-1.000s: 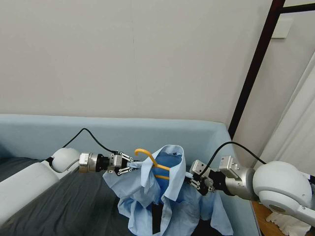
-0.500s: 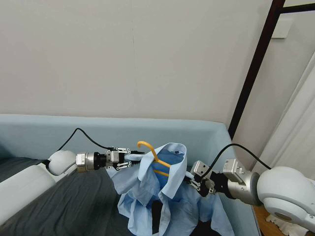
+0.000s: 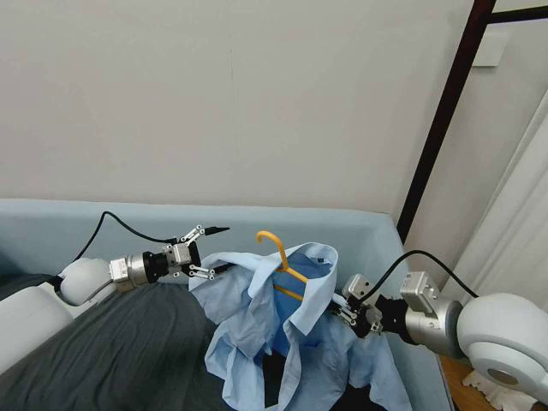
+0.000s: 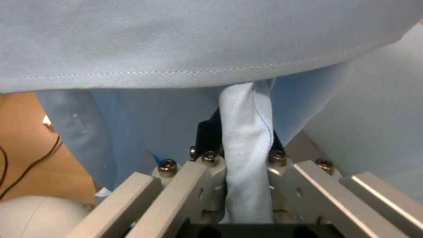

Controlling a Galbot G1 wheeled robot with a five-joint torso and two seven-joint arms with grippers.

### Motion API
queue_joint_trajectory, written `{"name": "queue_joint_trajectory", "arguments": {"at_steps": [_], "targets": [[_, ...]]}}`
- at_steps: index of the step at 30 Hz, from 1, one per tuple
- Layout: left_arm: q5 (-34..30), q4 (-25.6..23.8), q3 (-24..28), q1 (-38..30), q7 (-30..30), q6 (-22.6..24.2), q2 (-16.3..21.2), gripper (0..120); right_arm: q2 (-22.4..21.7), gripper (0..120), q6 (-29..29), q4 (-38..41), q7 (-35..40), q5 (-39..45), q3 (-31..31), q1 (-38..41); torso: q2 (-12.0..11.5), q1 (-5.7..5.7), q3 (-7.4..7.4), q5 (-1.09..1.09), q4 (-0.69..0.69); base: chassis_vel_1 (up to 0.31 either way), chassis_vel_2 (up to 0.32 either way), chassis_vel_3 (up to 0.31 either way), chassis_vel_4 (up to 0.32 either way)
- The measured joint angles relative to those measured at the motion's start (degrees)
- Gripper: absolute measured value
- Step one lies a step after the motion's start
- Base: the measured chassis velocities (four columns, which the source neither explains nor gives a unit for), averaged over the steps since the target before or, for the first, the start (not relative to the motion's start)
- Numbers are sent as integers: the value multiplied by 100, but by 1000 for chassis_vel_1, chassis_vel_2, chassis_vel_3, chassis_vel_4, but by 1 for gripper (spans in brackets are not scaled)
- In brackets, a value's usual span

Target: Pick up the clothes from the sofa and hang them on the clothes hanger.

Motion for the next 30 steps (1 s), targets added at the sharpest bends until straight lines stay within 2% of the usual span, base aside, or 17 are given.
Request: {"name": "queue_joint_trajectory", "arguments": {"at_steps": [7, 11, 12, 16, 17, 21, 22, 26, 27, 30], "targets": [[-112, -453, -70, 389, -413, 68, 5, 100, 28, 2, -68, 12, 500, 457, 243, -69, 0, 0, 0, -2, -2, 0, 0, 0, 0], [-79, -851, -246, 936, -1188, 153, -76, 100, 120, 2, -118, 95, 1226, 1077, 362, -68, 0, 0, 0, -1, -1, 0, 0, 0, 0], [-79, -851, -246, 936, -1188, 153, -76, 100, 120, 2, -118, 95, 1226, 1077, 362, -68, 0, 0, 0, -1, -1, 0, 0, 0, 0], [-28, -1362, -754, 1883, -1951, 355, -366, 100, 279, 2, -125, 149, 2079, 1544, 433, -147, 0, 0, 0, -1, -1, 0, 0, 0, 0], [-28, -1362, -754, 1883, -1951, 355, -366, 100, 279, 2, -125, 149, 2079, 1544, 433, -147, 0, 0, 0, -1, -1, 0, 0, 0, 0], [-4, -1806, -863, 2511, -2663, 749, -819, 100, 498, 2, -125, 49, 2446, 1635, 440, -217, 0, 0, 0, -1, 0, 0, 0, 0, 0], [-4, -1806, -863, 2511, -2663, 749, -819, 100, 498, 2, -125, 49, 2446, 1635, 440, -217, 0, 0, 0, -1, 0, 0, 0, 0, 0], [-81, -2086, -751, 2707, -3514, 1319, -1308, 100, 587, 2, -124, 49, 2489, 1706, 480, -223, 0, 0, 0, -1, -1, 0, 0, 0, 0], [-81, -2086, -751, 2707, -3514, 1319, -1308, 100, 587, 2, -124, 49, 2489, 1706, 480, -223, 0, 0, 0, -1, -1, 0, 0, 0, 0], [-203, -2156, -587, 2660, -3991, 1667, -1652, 97, 623, 2, -124, 80, 2518, 1753, 480, -200, 0, 0, 0, -2, -1, 0, 0, 0, 0]]}}
